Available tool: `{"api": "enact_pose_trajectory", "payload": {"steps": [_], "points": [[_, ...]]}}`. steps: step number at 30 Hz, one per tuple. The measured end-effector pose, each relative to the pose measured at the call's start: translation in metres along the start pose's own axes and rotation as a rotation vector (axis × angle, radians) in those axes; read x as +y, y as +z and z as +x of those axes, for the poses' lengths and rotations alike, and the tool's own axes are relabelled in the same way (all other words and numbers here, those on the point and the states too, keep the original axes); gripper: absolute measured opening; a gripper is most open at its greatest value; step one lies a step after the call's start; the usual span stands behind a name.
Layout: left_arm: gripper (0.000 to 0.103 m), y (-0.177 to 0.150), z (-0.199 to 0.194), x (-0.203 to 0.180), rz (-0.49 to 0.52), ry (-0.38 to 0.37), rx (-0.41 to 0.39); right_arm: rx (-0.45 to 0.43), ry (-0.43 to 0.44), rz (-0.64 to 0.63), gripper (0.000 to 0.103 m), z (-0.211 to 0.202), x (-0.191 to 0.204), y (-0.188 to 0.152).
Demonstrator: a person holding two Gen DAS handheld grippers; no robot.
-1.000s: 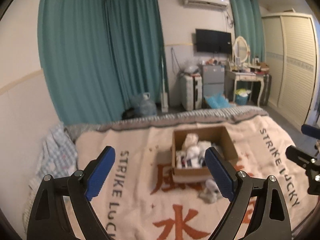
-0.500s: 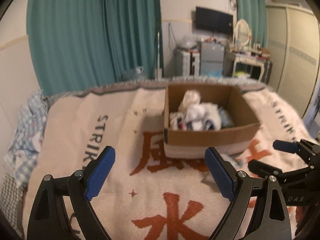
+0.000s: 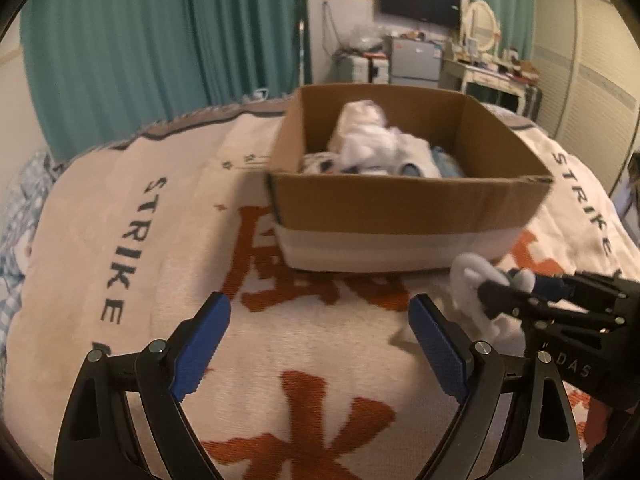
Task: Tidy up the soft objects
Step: 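Grasp the white plush toy with the right gripper while the left grasps a white glove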
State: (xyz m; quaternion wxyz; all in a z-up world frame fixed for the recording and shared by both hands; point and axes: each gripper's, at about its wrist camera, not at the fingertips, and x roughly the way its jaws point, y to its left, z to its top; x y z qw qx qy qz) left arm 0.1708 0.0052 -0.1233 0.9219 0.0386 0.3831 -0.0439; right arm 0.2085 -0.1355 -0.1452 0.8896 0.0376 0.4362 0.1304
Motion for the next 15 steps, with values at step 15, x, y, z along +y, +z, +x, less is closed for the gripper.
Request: {"api": "enact_pose_trajectory", "payload": {"steps": [15], "points": [[0.081, -0.033, 0.039, -0.085, 0.129, -0.109, 0.160, -0.075, -0.087, 0.086, 0.034, -0.049, -0.044, -0.012]]}}
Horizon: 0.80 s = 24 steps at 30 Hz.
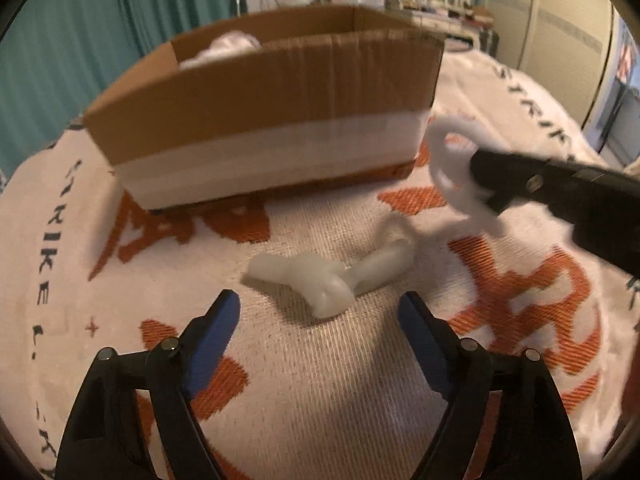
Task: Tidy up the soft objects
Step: 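Grasp the white plush toy with the right gripper while the left grasps a white glove, then carry the toy and glove over the box and release both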
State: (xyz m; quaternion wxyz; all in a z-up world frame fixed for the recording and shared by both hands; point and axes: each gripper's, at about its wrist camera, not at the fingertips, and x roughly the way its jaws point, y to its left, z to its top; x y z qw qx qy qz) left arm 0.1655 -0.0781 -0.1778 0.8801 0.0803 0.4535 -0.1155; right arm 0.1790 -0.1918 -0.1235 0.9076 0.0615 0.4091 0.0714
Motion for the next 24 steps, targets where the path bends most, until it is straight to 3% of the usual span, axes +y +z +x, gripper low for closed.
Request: {"api": "enact_pose_trajectory", "payload": {"steps": [5, 7, 11, 13, 15, 24], "points": [[0.074, 0.012, 0.017, 0.007, -0.046, -0.057, -0.002, 0.003, 0.005, 0.018, 0.034, 0.008, -0.004, -0.001], [0.063, 0.016, 0.020, 0.008, -0.038, -0.067, -0.013, 0.007, 0.000, 0.024, 0.034, 0.011, -0.006, -0.001], [0.050, 0.014, 0.015, 0.007, -0.027, -0.073, -0.035, 0.009, -0.003, 0.028, 0.034, 0.013, -0.007, -0.001], [0.037, 0.012, 0.011, 0.004, -0.008, -0.069, -0.045, 0.014, -0.015, 0.020, 0.034, 0.012, -0.008, -0.003], [0.036, 0.010, 0.008, 0.002, 0.009, -0.046, -0.053, 0.013, -0.025, 0.021, 0.034, 0.009, -0.008, -0.005], [0.035, 0.000, -0.030, 0.004, 0.016, -0.068, -0.083, -0.017, -0.017, -0.009, 0.034, -0.023, 0.008, -0.015]]}}
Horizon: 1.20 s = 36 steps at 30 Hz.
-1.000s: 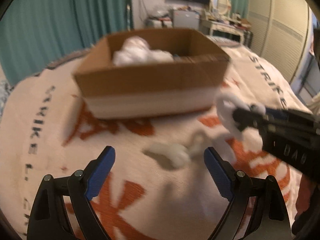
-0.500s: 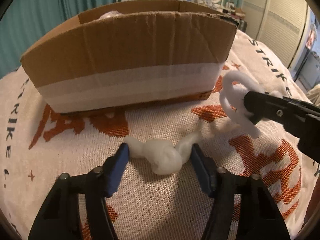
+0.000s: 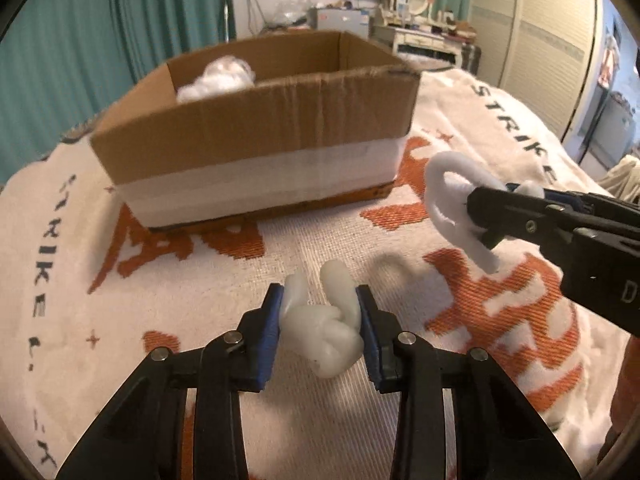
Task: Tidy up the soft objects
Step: 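Carry the toy and glove over the box and release both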
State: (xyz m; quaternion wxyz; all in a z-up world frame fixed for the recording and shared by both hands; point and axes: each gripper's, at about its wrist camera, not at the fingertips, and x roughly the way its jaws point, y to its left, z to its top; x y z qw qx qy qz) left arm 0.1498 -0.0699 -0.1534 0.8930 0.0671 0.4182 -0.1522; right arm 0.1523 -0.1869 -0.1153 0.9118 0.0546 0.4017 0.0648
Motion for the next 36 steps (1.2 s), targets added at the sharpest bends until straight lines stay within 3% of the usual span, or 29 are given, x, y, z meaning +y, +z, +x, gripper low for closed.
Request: {"api": "enact_pose_trajectory", "payload": {"steps": [14, 21, 28, 36], "points": [[0.035, 0.016, -0.131, 0.009, -0.006, 0.004, -0.190, -0.150, -0.006, -0.057, 0.034, -0.125, 0.038, 0.008], [0.035, 0.035, -0.177, 0.023, -0.013, 0.004, -0.291, -0.230, -0.010, -0.089, 0.034, -0.172, 0.059, 0.020], [0.035, 0.067, -0.186, 0.039, -0.012, 0.011, -0.363, -0.301, 0.010, -0.123, 0.034, -0.184, 0.072, 0.063], [0.035, 0.113, -0.147, 0.064, -0.030, 0.021, -0.369, -0.307, 0.015, -0.155, 0.034, -0.139, 0.076, 0.125]]}}
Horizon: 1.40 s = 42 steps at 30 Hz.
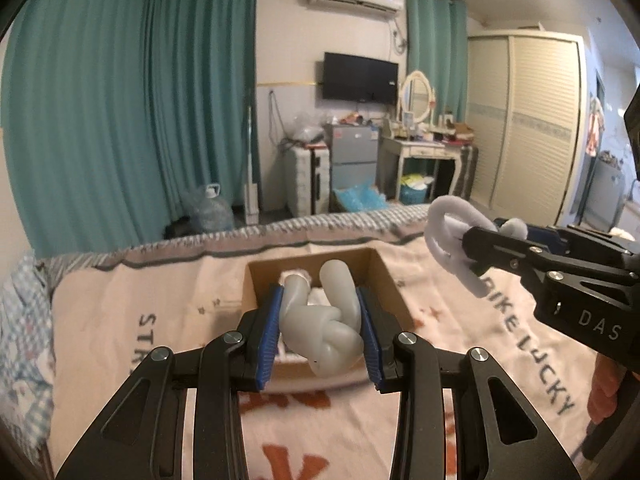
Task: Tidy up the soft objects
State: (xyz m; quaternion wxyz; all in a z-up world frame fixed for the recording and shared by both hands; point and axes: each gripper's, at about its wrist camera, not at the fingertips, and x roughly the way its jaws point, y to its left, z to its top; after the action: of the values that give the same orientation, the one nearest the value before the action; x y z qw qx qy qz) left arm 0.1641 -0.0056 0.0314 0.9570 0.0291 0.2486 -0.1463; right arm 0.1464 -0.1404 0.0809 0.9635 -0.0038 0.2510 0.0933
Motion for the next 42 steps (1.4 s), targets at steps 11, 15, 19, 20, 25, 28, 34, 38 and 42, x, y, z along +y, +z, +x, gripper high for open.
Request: {"api": "enact_pose_trajectory", "payload": {"steps": [11, 15, 19, 20, 25, 28, 34, 38, 42], "points": [[0.036, -0.011, 0.133, 0.015, 0.002, -0.020, 0.150, 0.074, -0.011, 0.043, 0.034, 0.138, -0.030, 0.009], [0.036, -0.025, 0.171, 0.013, 0.025, -0.023, 0.202, 0.129, -0.022, 0.044, 0.034, 0.189, -0.043, -0.001], [0.038, -0.028, 0.191, 0.017, 0.026, -0.023, 0.216, 0.171, -0.008, 0.051, 0.034, 0.228, -0.055, -0.011], [0.041, -0.028, 0.192, 0.016, 0.026, -0.029, 0.210, 0.174, -0.004, 0.047, 0.035, 0.234, -0.055, -0.014], [0.070, -0.034, 0.188, 0.011, 0.050, -0.006, 0.183, 0.187, -0.031, 0.054, 0.047, 0.244, -0.059, -0.023], [0.074, -0.035, 0.178, 0.009, 0.034, 0.015, 0.192, 0.189, -0.034, 0.074, 0.056, 0.234, -0.061, -0.021], [0.074, -0.008, 0.121, 0.013, -0.005, 0.035, 0.152, 0.124, -0.064, 0.084, 0.056, 0.165, -0.056, 0.009], [0.074, 0.027, 0.051, 0.008, 0.010, 0.059, 0.050, 0.045, -0.083, 0.081, 0.056, 0.094, -0.050, 0.041], [0.077, 0.061, -0.027, 0.003, 0.024, 0.061, -0.077, -0.053, -0.088, 0.070, 0.056, 0.012, -0.041, 0.067]]}}
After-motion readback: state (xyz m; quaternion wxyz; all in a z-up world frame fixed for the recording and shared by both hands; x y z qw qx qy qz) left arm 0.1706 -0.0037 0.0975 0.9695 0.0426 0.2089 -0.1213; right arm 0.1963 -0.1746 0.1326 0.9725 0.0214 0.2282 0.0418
